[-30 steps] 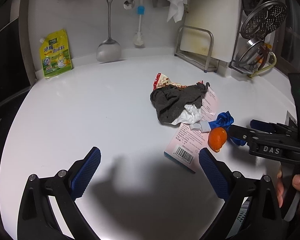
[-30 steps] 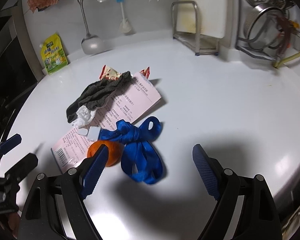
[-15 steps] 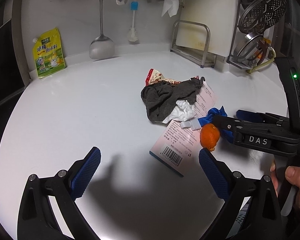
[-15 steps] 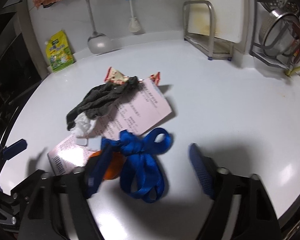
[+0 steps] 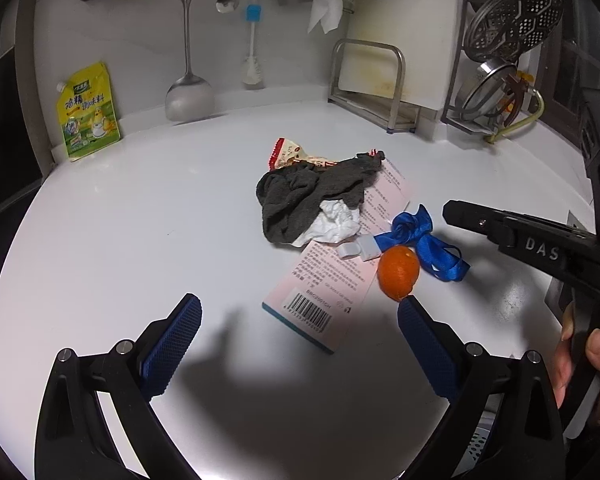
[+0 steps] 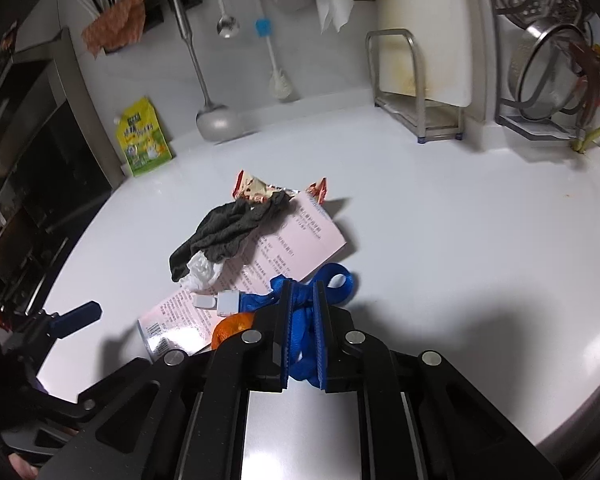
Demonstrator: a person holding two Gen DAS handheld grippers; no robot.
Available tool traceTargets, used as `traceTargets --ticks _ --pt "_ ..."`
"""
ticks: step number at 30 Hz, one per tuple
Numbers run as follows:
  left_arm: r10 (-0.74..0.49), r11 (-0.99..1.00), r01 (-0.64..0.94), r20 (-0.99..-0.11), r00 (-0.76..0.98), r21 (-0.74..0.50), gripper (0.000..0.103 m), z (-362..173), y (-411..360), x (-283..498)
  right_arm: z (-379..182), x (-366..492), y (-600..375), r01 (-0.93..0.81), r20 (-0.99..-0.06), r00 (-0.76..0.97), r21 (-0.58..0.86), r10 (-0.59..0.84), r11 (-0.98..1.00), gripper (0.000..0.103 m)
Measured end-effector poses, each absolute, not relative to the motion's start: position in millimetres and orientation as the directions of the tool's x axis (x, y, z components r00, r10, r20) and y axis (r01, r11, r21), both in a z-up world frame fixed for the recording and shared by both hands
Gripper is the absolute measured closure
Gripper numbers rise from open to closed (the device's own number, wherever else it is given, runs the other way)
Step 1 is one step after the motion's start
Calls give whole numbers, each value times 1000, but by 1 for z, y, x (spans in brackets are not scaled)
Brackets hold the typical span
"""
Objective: Collect trash
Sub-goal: 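Lower the right gripper onto the blue ribbon and close on it, then lift the blue ribbon with the right gripper while the left grasps the orange tangerine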
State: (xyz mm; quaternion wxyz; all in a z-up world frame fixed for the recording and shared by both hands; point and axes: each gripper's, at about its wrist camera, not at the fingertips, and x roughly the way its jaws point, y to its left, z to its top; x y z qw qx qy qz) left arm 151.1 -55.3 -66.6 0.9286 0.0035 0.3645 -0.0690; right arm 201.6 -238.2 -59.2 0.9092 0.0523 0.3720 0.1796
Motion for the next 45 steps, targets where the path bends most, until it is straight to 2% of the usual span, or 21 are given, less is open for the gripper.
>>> traceTargets --ticks 5,7,9,11,12,21,25,28,31,39,45 --pt "-124 991 128 -670 732 -44 6 -62 -59 149 -63 205 -241 -279 -672 642 245 370 928 93" --pt "-124 991 128 -667 735 -43 6 -61 -59 149 -65 205 -235 -284 -680 638 228 361 931 89" --pt "-120 991 126 -665 737 -40 6 -60 -58 148 -67 205 -230 -292 -685 636 211 354 933 78" --pt "-122 991 125 -663 738 -42 6 -59 -56 147 -67 205 -228 -285 -686 645 195 338 938 44" --pt "-121 991 125 -662 739 -42 6 -59 -55 147 -66 205 -226 -284 -681 653 185 331 941 43" --pt "-121 992 112 -670 732 -57 6 -65 -47 150 -82 228 -214 -270 -742 595 177 308 946 43" --pt "-127 992 110 -674 727 -68 6 -67 -46 152 -85 232 -211 -274 -742 593 180 313 945 45" --pt "-129 991 112 -676 726 -69 6 -67 -48 153 -90 234 -207 -292 -759 564 187 326 938 79" --pt "-128 991 113 -674 728 -67 6 -66 -50 154 -86 229 -208 -301 -740 581 191 339 934 87" --pt "-135 990 134 -675 725 -53 6 -64 -66 157 -54 211 -244 -258 -636 676 268 372 928 88" --pt "-144 988 137 -684 715 -65 6 -66 -86 166 -47 197 -292 -153 -614 730 283 301 947 88"
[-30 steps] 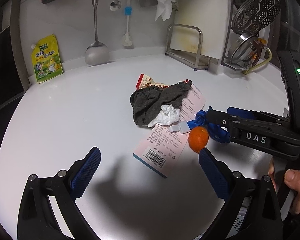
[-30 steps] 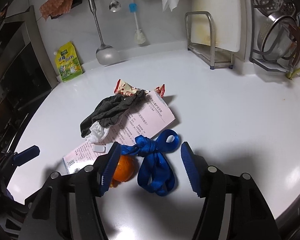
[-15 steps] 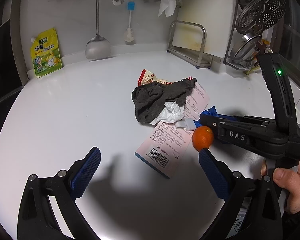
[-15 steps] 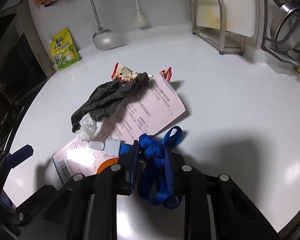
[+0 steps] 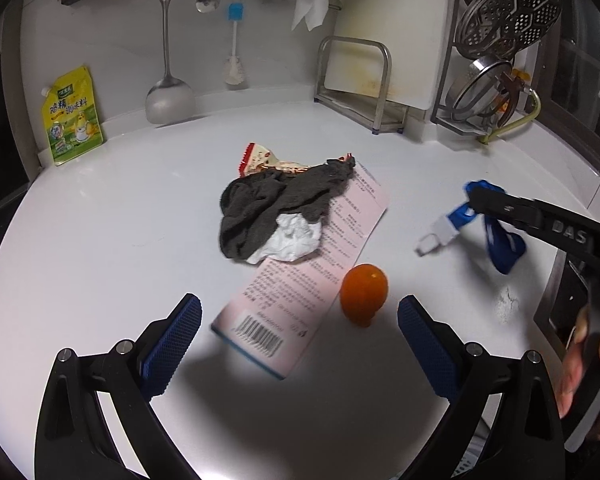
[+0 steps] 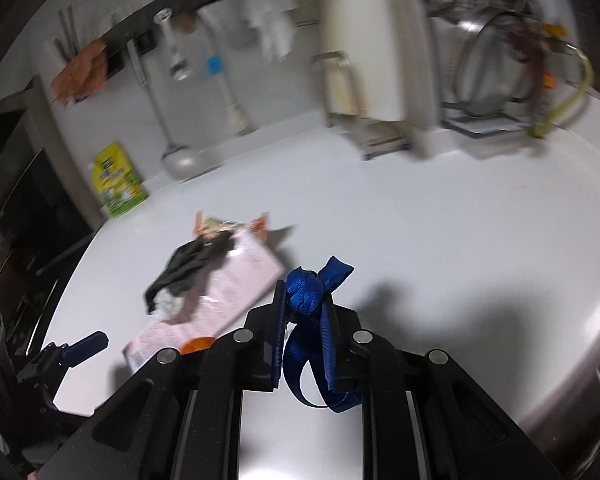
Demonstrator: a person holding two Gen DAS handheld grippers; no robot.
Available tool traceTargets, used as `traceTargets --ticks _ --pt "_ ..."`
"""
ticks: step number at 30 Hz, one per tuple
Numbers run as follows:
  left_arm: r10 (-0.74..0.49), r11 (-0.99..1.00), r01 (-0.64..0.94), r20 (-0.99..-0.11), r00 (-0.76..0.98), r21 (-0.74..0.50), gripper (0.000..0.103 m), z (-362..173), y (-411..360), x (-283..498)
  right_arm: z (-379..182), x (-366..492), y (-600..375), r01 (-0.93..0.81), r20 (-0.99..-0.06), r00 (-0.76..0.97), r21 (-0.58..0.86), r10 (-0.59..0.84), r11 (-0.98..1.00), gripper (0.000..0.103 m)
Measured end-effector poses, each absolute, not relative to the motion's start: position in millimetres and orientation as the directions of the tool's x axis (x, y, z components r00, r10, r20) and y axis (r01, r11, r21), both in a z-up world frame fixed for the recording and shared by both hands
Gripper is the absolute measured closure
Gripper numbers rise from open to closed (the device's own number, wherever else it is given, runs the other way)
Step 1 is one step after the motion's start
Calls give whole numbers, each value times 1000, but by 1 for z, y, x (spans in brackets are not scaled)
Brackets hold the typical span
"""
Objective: Collect trash
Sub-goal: 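Lift the blue ribbon with the right gripper while the left grasps the orange tangerine, then carry ribbon and tangerine over the bin and open both grippers to drop them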
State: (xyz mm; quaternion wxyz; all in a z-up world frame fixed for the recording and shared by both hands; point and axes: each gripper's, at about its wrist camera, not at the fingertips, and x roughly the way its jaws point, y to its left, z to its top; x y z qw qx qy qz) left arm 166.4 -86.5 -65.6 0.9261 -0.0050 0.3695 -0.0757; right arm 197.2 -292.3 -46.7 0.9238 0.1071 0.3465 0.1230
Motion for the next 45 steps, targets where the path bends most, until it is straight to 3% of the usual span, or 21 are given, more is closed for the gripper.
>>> traceTargets --ticks 7,13,19,21,23,28,45 --pt "-115 992 113 -734 670 -52 6 -81 -111 190 -45 186 -333 -86 -589 755 345 287 935 88" --pt "-58 997 79 -723 688 -5 8 -84 -120 195 -47 187 -338 -88 -585 751 372 307 924 88" --pt "-16 993 93 -707 707 70 36 -85 -133 188 -47 187 -339 -90 -582 750 382 315 920 88" --pt "-34 991 118 -707 707 70 50 -85 -137 185 -48 188 -339 -90 -582 749 382 315 920 88" --pt "-63 987 148 -716 695 57 76 -86 -140 184 -48 188 -339 -92 -583 748 383 317 919 88" --pt "-74 986 156 -713 697 51 82 -83 -138 183 -49 188 -338 -95 -584 748 378 317 921 88" --pt "-104 978 192 -620 778 76 82 -35 -110 123 -44 139 -311 -121 -578 760 324 298 938 88"
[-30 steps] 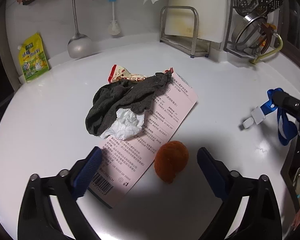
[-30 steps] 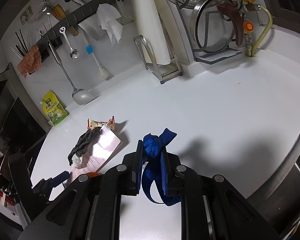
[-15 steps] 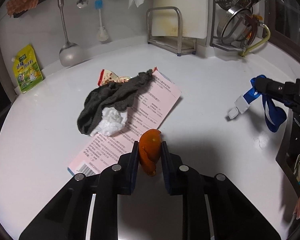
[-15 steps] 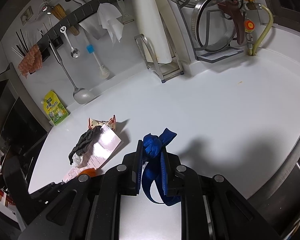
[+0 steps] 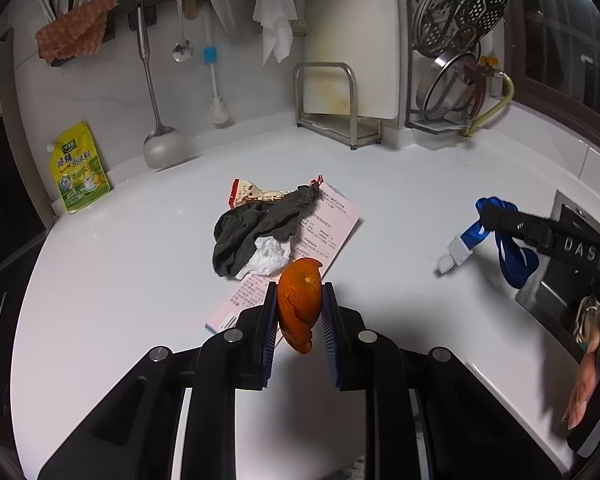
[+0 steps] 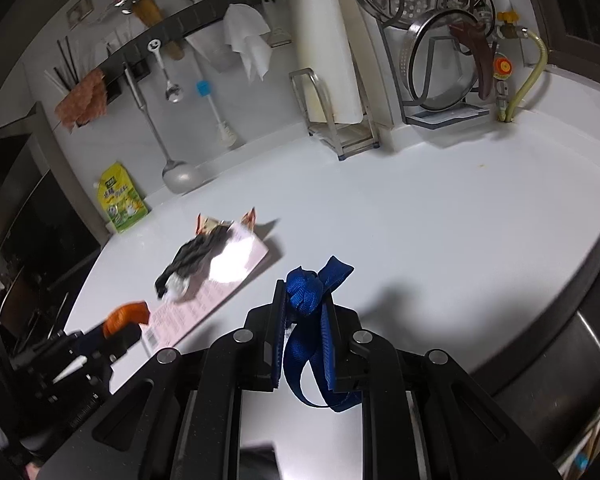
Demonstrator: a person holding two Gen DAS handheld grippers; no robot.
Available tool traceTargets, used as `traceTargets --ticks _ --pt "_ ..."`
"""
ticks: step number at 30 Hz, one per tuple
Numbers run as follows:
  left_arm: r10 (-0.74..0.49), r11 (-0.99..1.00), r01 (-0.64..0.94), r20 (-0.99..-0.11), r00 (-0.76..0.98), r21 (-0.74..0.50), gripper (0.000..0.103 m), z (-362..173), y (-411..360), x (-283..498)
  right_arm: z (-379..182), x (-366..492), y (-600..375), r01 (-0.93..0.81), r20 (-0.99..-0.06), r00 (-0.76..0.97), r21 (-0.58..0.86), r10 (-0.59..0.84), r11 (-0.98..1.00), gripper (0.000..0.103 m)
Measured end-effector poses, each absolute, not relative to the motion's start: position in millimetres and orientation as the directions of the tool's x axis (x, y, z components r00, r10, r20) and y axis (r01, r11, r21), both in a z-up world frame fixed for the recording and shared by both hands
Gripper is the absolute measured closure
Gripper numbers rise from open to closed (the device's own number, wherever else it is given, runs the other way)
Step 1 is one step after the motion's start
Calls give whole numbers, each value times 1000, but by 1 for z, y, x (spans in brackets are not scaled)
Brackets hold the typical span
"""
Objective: Collect trash
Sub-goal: 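Carry ribbon and tangerine over the bin and open both grippers to drop them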
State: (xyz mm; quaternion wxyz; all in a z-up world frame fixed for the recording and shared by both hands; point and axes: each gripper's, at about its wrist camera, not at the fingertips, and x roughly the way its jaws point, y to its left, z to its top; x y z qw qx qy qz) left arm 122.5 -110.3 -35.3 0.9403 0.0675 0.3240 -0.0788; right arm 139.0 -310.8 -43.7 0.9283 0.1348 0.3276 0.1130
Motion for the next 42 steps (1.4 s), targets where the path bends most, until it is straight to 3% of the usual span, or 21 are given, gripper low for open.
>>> traceTargets --ticks 20,28,42 --pt "-214 958 285 -666 714 -2 82 -64 -60 -9 -86 -49 -234 -39 -640 742 253 198 967 88" --pt "-250 943 332 -695 674 -17 82 -89 -66 -37 -126 -90 -230 7 -696 690 278 196 960 88" --pt "-280 931 360 -756 592 -63 82 -125 -78 -52 -143 -112 -228 20 -720 670 263 182 965 88"
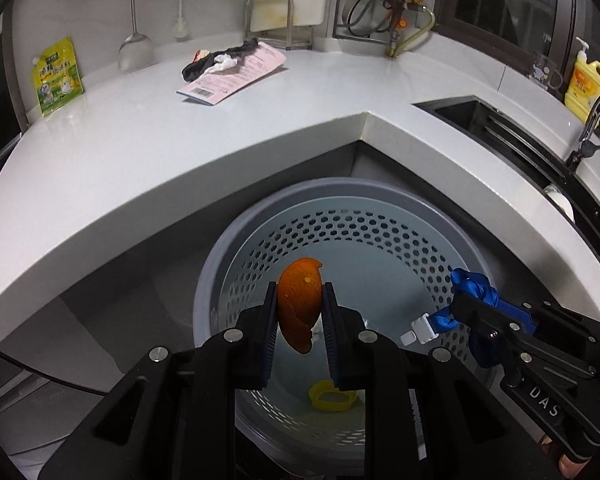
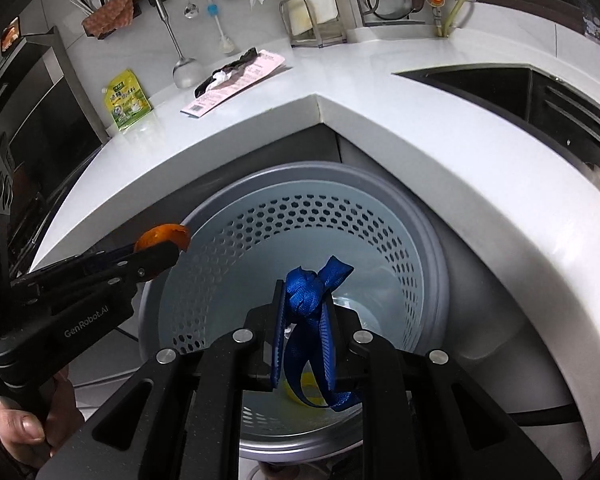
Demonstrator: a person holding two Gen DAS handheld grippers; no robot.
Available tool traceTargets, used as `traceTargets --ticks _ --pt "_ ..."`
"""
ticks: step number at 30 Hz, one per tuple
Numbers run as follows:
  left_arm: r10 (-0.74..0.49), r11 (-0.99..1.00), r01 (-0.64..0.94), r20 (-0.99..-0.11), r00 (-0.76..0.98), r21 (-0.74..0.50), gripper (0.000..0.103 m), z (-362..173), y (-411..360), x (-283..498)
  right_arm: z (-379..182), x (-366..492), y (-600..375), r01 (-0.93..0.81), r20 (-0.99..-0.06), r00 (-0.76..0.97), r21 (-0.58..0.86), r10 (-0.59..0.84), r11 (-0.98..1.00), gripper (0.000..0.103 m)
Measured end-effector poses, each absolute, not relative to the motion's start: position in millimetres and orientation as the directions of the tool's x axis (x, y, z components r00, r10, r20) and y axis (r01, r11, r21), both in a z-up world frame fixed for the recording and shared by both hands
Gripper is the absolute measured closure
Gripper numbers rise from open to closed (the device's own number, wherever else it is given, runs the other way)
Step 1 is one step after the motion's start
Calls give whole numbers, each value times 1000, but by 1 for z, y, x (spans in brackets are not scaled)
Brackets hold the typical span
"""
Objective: Collect trash
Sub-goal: 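Carry ribbon and tangerine over the bin and open both grippers to drop them, then move both grippers back to the counter and reach the right gripper to the pink sheet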
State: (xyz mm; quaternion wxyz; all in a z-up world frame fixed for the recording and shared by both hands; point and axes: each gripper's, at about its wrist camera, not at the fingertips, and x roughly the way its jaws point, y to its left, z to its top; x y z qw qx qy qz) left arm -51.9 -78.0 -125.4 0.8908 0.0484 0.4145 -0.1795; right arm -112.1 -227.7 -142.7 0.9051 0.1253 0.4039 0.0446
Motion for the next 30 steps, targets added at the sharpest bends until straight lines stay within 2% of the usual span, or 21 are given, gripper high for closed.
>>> traceTargets --ticks 4,9,11,12,14,22,24,26,30 --pt "-278 933 353 -755 594 -66 80 -126 -77 -53 -142 -112 -226 17 -720 669 264 185 964 86" --pt "-280 935 347 -756 591 -75 75 -126 -74 -53 -141 -112 -226 17 -719 670 265 185 964 78" --pt "-284 935 346 -754 592 -80 65 -126 -72 -53 -139 -113 -226 25 -714 676 265 179 964 61" --pt "-282 936 343 -753 595 -80 61 -125 -72 -53 -138 -113 -228 27 -709 683 265 176 964 58" --pt "-280 938 338 -747 603 -79 46 -124 -70 -54 -137 -115 -228 30 -704 689 265 172 964 56" --pt "-276 941 330 -745 608 -79 38 -124 -70 -53 -135 -116 -233 45 -700 694 277 170 960 52" --pt "-271 943 325 -743 613 -76 33 -124 -69 -54 -135 -117 -233 46 -698 696 276 168 960 51" --pt "-268 945 317 -736 622 -76 24 -123 -67 -54 -134 -119 -233 49 -694 702 271 160 961 43" --pt "-240 957 284 -698 674 -55 13 -116 -59 -58 -133 -122 -233 53 -688 713 245 135 968 37"
